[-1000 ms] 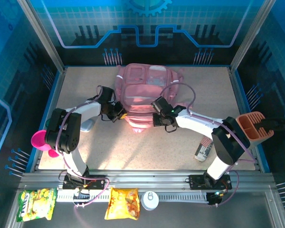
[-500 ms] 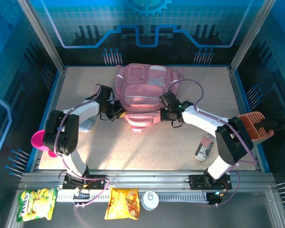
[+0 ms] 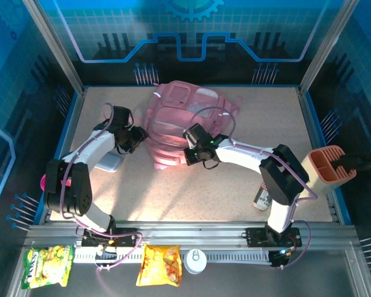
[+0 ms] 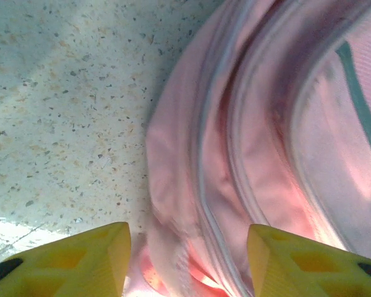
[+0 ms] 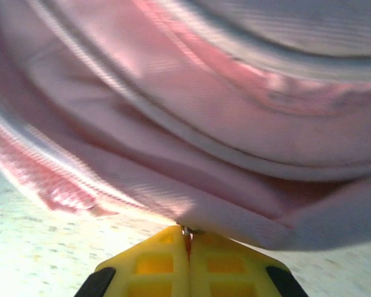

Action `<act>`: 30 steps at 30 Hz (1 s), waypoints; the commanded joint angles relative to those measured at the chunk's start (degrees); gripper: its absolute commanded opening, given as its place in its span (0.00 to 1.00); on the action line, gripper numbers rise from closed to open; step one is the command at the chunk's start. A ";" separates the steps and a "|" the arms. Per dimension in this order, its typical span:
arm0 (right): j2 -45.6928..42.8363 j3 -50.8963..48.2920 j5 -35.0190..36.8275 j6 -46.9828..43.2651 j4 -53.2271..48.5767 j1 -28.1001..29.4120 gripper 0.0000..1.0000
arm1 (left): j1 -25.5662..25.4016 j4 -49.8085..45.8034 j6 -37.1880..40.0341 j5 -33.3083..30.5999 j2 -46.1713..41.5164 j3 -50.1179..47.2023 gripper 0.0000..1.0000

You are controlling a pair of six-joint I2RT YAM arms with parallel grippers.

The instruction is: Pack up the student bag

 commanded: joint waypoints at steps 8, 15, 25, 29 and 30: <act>4.45 5.44 -7.43 3.86 8.09 5.08 0.00 | -5.70 0.68 -18.60 3.43 -2.50 -4.77 0.55; 3.35 3.12 -5.88 4.34 8.25 5.23 0.00 | -9.46 3.08 -21.56 4.12 2.61 -2.64 0.51; 1.74 0.14 -3.49 4.53 7.20 5.31 0.00 | -10.52 3.99 -21.79 2.32 6.91 -0.97 0.32; 0.04 -2.51 1.29 4.47 5.14 4.78 0.00 | -10.44 2.91 -20.28 1.07 7.49 -0.35 0.21; -0.43 -3.46 2.04 4.49 4.74 4.47 0.00 | -10.35 2.64 -20.02 0.81 7.49 -0.30 0.20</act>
